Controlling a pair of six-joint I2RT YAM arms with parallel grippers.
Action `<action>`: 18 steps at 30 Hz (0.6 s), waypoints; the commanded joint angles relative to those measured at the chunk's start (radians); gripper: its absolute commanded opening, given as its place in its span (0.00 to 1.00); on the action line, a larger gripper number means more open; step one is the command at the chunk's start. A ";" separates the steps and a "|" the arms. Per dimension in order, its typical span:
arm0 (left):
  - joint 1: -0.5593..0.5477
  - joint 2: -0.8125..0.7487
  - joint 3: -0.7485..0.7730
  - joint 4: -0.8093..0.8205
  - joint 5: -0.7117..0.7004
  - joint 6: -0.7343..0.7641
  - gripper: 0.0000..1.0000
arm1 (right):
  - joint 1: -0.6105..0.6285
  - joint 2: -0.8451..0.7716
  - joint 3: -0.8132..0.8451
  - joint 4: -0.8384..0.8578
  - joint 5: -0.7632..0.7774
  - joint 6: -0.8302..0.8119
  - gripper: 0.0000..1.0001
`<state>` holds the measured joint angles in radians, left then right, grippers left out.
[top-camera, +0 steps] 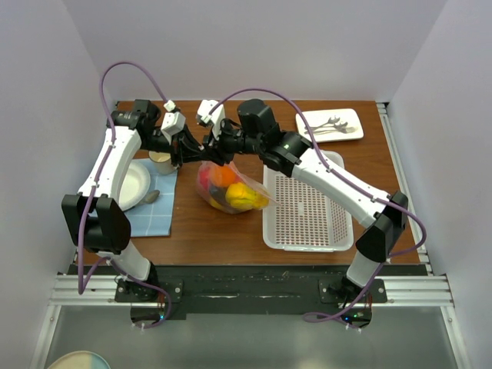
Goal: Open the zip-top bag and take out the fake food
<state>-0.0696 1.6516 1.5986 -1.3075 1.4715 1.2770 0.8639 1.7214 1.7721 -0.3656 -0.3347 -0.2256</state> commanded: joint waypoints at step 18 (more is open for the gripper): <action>0.001 0.010 -0.011 -0.007 -0.005 0.047 0.02 | 0.004 -0.101 0.036 -0.033 0.033 -0.032 0.11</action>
<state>-0.0719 1.6516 1.5902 -1.3140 1.4696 1.2770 0.8650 1.7126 1.7744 -0.3931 -0.3305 -0.2504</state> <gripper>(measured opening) 0.020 0.228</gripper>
